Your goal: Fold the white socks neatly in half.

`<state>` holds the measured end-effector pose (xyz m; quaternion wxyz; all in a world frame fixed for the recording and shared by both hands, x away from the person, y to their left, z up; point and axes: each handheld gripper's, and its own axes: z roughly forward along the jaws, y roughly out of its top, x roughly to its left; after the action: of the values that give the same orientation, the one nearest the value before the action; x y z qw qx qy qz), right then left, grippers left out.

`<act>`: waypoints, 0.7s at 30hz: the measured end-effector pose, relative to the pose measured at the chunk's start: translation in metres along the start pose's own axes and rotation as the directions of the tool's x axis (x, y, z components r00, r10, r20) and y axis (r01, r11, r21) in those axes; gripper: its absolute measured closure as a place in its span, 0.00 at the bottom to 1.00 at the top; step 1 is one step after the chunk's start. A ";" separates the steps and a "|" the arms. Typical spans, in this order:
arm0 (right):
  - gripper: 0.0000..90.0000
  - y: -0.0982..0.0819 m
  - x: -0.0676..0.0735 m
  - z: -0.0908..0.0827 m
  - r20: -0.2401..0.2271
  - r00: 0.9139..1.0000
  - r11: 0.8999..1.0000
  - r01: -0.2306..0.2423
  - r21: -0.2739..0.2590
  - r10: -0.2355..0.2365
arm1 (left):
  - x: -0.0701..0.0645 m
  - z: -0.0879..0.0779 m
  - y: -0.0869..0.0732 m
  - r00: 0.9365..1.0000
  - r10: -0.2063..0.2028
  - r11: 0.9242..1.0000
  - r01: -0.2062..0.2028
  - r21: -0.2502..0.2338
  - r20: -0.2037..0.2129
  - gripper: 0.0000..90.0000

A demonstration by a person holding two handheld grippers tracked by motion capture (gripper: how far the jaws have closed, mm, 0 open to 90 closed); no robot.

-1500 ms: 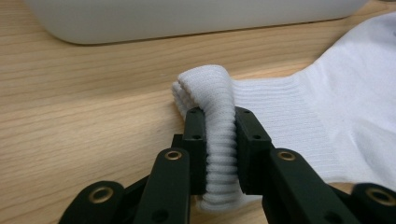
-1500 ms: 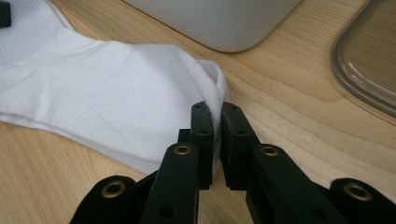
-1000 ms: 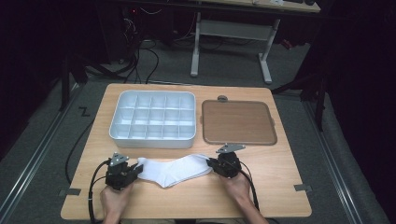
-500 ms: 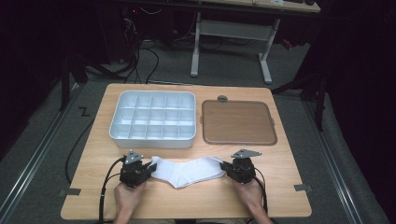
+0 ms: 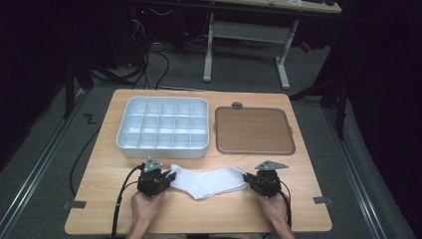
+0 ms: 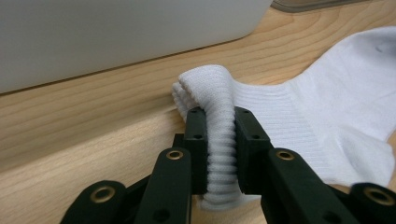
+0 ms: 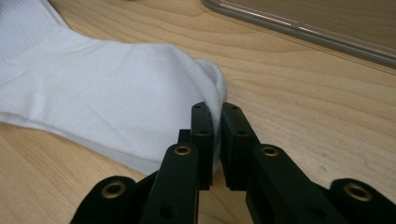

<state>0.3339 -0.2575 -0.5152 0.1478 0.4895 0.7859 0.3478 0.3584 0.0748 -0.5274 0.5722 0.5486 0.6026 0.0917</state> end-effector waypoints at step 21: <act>0.94 -0.007 -0.008 -0.001 0.052 0.999 1.000 0.004 -0.007 -0.003 | -0.003 0.014 -0.007 0.999 0.036 0.999 -0.036 -0.019 0.000 0.83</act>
<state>0.3326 -0.2665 -0.5200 0.1705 0.4965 0.7814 0.3374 0.3648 0.0627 -0.5357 0.5758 0.5538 0.5917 0.1079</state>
